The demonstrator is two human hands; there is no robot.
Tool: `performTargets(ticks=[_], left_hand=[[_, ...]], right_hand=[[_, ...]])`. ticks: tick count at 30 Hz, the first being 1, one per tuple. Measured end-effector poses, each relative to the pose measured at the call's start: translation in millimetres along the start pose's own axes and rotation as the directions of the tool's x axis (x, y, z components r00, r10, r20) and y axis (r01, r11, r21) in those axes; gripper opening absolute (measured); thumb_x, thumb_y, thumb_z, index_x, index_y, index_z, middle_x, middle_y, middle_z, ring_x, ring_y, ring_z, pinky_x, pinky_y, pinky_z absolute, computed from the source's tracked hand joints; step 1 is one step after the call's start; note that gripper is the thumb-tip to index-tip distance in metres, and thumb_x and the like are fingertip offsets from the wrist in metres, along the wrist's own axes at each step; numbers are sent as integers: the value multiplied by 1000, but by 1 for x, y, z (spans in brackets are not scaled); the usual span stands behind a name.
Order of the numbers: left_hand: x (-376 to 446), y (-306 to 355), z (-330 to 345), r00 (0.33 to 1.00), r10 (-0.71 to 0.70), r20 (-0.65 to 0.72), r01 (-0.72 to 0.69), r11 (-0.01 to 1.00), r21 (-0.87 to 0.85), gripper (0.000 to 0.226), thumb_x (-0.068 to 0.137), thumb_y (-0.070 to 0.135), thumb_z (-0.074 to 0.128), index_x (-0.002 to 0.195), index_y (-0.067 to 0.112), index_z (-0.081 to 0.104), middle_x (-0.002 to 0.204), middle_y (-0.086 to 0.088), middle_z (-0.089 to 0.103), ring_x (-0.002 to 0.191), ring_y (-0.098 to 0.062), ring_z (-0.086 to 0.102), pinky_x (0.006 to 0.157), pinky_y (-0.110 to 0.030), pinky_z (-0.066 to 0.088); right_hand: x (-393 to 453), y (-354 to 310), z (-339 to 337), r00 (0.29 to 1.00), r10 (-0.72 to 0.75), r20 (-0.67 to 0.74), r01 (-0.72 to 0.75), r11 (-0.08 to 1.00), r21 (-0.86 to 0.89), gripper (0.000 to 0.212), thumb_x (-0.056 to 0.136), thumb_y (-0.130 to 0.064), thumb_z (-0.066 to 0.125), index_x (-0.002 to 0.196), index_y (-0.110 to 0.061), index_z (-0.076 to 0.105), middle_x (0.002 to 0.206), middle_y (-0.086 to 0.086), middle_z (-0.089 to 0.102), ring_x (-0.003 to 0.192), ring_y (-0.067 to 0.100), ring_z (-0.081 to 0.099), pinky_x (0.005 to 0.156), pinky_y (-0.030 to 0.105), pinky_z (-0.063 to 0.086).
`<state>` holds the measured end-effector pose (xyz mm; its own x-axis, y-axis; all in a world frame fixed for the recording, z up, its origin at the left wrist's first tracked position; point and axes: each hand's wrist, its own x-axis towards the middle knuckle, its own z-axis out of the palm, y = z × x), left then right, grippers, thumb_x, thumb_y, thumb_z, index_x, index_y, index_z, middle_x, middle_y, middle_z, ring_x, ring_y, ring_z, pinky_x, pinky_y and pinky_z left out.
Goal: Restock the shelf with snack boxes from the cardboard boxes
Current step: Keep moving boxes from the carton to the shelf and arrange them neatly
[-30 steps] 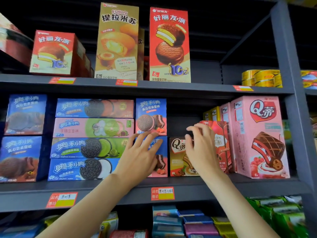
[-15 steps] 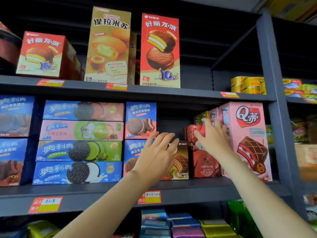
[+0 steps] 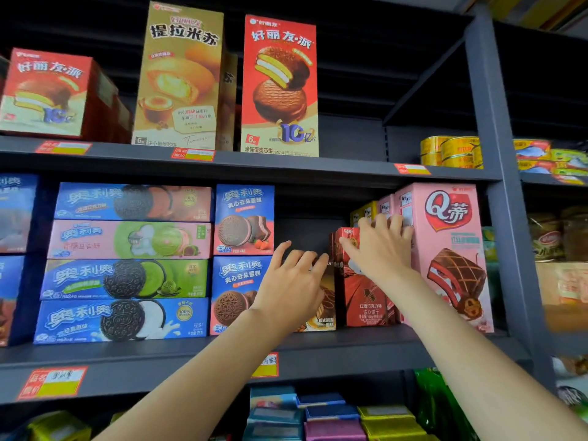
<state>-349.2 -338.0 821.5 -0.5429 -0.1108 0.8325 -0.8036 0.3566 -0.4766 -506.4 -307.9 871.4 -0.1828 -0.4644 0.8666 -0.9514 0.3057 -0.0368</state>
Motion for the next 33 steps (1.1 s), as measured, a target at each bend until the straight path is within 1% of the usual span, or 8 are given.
performTargets(ticks=[4,11,15,19,22,26,30,33], left_hand=[[1,1,-2,1000,-10,12,10,1000,-2,47,74,29,37,104,15,70,92,-1,70,81,-20,67,92,-44,48],[-2,-3,-9,999,-4,-41,4,1000,-2,42,67,31,62,106,14,68,102,-4,68,90,-22,66,93,-44,47],[-16,-16,-33,983,-1,-184,-4,1000,-26,36,77,26,46,104,14,66,111,-5,65,97,-24,62,93,-41,46],[-45,-44,-63,968,-36,-248,33,999,-17,39,73,21,40,102,11,64,111,-8,63,97,-25,49,91,-39,33],[-81,-72,-87,984,-58,-167,69,996,59,41,70,23,42,103,11,63,109,-9,62,95,-27,51,91,-40,31],[-144,-112,-126,991,-112,-70,117,991,63,43,69,23,33,106,14,54,105,-6,63,83,-25,63,91,-39,31],[-217,-143,-164,983,-180,45,178,983,46,45,68,24,31,108,15,49,88,0,62,65,-19,65,86,-38,47],[-263,-161,-189,964,-224,143,215,973,80,48,69,24,34,112,11,52,89,-3,62,67,-21,65,87,-40,40]], right_hand=[[0,-1,2,1000,-5,-8,4,999,-51,56,95,-53,34,133,-14,44,138,14,43,129,35,32,102,46,30],[-9,-11,-10,995,-27,-98,24,999,-31,52,95,-50,37,131,-13,44,134,13,43,125,33,35,98,44,31],[-24,-28,-23,932,-88,-351,145,980,138,35,88,-30,52,115,-9,58,121,14,52,112,35,47,88,46,39],[-48,-67,-49,836,-150,-527,322,913,251,35,82,-23,41,109,-8,58,117,15,54,107,30,47,81,43,43],[-72,-104,-69,846,-209,-490,380,881,280,37,81,-25,37,107,-8,57,115,15,53,104,31,49,79,43,44],[-117,-156,-90,879,-246,-409,378,882,281,30,74,-14,60,103,-5,60,108,16,55,98,31,47,74,44,45],[-174,-206,-111,912,-296,-284,371,891,263,35,63,-12,74,95,-4,63,100,17,58,86,37,56,67,43,47],[-213,-236,-123,923,-344,-170,381,875,299,35,63,-10,75,95,-5,63,100,17,56,88,38,56,71,45,47]])
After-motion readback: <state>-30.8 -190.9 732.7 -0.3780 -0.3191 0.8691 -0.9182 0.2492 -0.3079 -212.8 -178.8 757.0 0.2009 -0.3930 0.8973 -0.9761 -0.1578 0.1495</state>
